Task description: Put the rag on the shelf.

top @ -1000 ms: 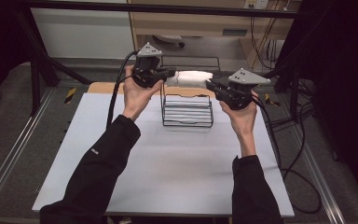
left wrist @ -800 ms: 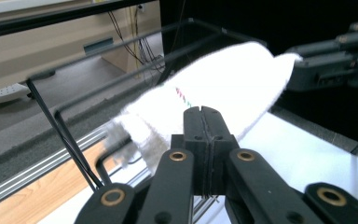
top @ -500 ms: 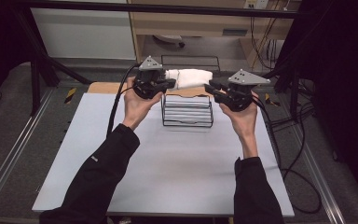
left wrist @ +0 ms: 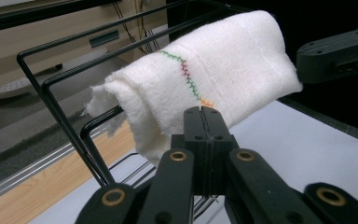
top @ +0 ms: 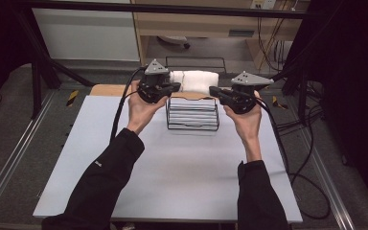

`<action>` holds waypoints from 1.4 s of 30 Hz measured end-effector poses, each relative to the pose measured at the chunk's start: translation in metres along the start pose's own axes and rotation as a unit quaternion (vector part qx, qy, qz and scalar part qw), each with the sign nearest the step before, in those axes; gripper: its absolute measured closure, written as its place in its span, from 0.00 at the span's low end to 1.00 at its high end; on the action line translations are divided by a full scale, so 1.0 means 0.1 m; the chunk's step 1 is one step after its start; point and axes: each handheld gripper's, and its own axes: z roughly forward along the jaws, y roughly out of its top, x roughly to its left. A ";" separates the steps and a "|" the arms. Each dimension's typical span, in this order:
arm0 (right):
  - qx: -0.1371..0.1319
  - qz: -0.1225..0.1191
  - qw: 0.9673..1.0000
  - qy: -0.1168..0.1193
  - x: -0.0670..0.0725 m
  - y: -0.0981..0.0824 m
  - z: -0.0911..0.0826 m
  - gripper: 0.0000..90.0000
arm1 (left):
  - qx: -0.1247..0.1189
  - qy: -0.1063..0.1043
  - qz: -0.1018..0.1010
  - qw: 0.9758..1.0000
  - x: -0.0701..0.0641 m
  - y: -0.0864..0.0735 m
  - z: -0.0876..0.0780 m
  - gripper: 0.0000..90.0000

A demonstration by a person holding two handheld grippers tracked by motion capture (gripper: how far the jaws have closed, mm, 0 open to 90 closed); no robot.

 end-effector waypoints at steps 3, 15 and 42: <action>0.006 0.007 1.000 -0.018 -0.04 -0.06 0.05 1.00 | 0.002 0.002 -0.002 1.000 0.02 -0.02 0.02 1.00; -0.005 0.009 0.999 -0.046 -0.12 -0.14 0.20 1.00 | -0.001 0.013 -0.007 1.000 0.05 -0.05 0.11 1.00; -0.005 0.026 1.000 -0.013 0.06 -0.18 -0.30 0.57 | 0.022 -0.004 -0.008 1.000 -0.01 -0.39 -0.35 0.63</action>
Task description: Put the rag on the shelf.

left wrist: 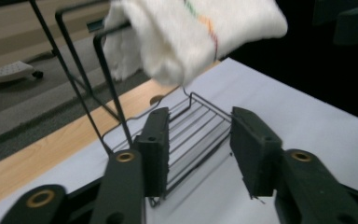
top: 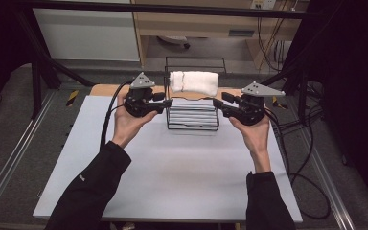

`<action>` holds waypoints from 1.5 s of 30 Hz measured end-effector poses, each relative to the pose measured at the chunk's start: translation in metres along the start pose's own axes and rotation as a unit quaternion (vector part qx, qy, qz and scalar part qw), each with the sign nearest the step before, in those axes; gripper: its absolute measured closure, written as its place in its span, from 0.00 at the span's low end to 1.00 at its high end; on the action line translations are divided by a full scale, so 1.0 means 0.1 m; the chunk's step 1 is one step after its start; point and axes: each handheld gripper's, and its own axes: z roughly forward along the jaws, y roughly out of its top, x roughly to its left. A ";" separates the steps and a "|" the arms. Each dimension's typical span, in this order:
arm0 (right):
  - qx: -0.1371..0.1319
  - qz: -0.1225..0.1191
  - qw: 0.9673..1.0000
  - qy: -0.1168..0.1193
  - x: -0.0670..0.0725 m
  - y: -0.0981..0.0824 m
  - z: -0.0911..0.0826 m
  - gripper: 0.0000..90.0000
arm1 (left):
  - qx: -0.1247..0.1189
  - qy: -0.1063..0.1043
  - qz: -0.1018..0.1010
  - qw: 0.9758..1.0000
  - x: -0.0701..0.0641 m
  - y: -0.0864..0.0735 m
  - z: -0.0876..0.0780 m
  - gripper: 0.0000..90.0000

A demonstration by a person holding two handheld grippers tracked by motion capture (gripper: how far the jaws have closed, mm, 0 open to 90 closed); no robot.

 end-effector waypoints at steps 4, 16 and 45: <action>0.007 0.013 1.000 0.000 0.01 -0.10 -0.03 0.44 | 0.014 -0.001 -0.008 1.000 0.03 -0.20 -0.06 0.51; 0.047 0.023 0.999 0.010 0.04 -0.47 -0.08 0.16 | 0.035 -0.005 -0.035 0.999 0.15 -0.84 -0.30 0.25; 0.116 0.055 0.991 0.031 0.04 -1.50 -0.23 0.02 | 0.046 0.026 -0.073 0.996 0.29 -1.98 -0.83 0.11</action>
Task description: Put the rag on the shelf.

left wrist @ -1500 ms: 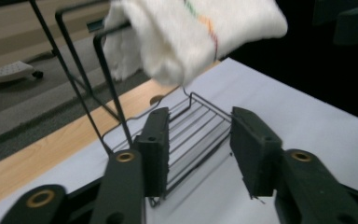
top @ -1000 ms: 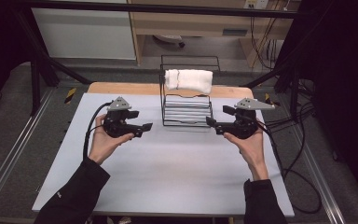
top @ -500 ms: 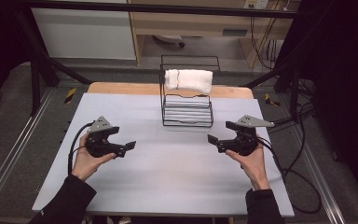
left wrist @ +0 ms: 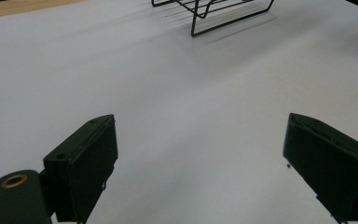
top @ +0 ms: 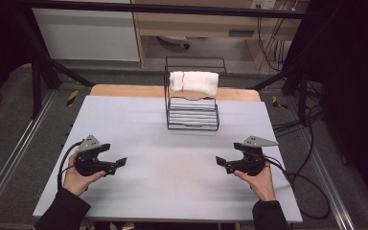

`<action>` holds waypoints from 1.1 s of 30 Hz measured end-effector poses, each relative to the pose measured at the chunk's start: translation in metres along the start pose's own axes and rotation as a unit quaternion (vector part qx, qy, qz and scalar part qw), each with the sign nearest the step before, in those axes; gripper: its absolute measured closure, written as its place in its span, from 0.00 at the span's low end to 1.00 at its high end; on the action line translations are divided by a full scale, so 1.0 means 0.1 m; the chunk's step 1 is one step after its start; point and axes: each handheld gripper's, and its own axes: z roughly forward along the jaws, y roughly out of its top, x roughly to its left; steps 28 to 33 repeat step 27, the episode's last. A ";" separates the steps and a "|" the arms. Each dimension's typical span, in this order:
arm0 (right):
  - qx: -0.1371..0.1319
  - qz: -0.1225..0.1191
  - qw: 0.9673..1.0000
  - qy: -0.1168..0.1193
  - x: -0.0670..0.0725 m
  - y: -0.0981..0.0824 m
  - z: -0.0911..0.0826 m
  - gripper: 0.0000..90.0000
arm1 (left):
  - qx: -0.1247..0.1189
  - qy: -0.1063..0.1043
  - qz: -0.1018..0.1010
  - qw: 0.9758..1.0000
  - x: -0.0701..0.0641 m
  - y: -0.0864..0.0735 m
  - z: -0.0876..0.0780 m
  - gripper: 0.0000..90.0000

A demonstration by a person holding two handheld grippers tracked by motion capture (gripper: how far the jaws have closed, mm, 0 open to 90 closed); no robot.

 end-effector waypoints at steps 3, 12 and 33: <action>0.005 0.007 1.000 0.001 -0.02 -0.11 0.00 0.02 | -0.001 0.001 -0.005 1.000 0.03 -0.08 -0.03 0.11; 0.023 0.022 0.999 -0.003 -0.09 -0.37 -0.05 0.02 | -0.003 0.001 -0.013 1.000 0.07 -0.24 -0.07 0.11; 0.036 0.022 0.999 -0.001 -0.12 -0.48 -0.10 0.01 | 0.012 0.002 -0.007 1.000 0.06 -0.37 -0.04 0.11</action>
